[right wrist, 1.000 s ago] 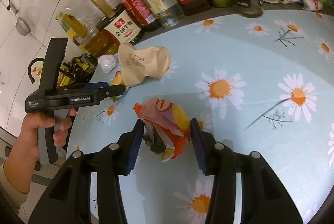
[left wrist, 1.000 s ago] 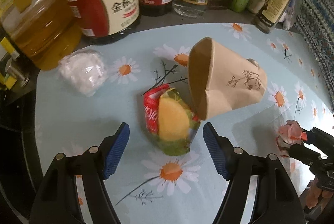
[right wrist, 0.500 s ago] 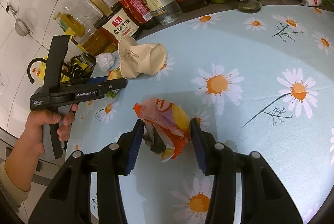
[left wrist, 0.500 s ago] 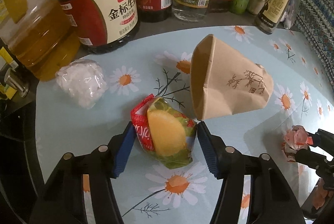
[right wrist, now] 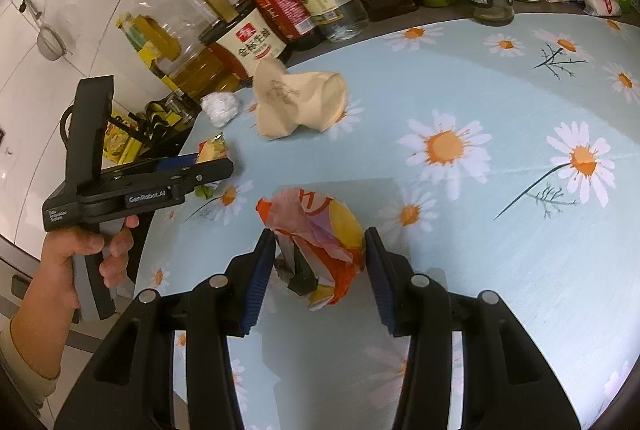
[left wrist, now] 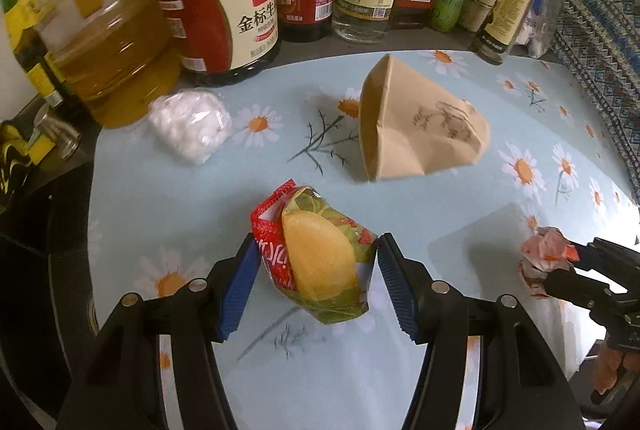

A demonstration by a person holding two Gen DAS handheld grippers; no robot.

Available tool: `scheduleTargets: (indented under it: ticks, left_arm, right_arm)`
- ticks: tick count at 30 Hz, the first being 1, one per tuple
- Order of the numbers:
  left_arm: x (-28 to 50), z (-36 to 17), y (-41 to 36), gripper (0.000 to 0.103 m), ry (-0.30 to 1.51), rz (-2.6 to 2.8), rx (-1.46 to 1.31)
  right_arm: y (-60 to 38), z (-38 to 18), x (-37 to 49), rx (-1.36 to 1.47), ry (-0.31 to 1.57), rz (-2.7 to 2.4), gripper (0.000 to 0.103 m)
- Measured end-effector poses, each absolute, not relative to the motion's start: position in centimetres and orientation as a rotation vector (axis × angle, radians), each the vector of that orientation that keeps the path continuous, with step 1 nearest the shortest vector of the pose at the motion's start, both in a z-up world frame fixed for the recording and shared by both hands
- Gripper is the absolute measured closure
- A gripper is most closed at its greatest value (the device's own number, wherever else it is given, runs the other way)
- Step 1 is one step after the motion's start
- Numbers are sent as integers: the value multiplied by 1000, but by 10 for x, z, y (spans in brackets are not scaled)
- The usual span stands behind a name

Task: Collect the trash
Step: 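Carry the wrapper and chip bag down over the black bin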

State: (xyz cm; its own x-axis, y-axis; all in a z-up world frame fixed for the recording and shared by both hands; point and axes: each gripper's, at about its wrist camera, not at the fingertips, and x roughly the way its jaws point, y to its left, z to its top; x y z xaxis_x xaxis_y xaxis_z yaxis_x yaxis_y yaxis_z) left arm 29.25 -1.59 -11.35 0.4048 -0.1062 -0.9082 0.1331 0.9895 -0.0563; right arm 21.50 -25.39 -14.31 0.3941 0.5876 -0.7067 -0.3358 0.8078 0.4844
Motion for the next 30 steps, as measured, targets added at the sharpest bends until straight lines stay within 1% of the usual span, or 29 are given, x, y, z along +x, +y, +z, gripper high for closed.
scheduleTargets:
  ticks: [13,30]
  left_arm:
    - [212,-98,-4,45,1118,-168,-27]
    - [91,-102,18,45,1120,-186,-101]
  right_arm:
    - [-226,-132,166,248,988,626,57]
    - [-188,-124,81,210,985,643,57]
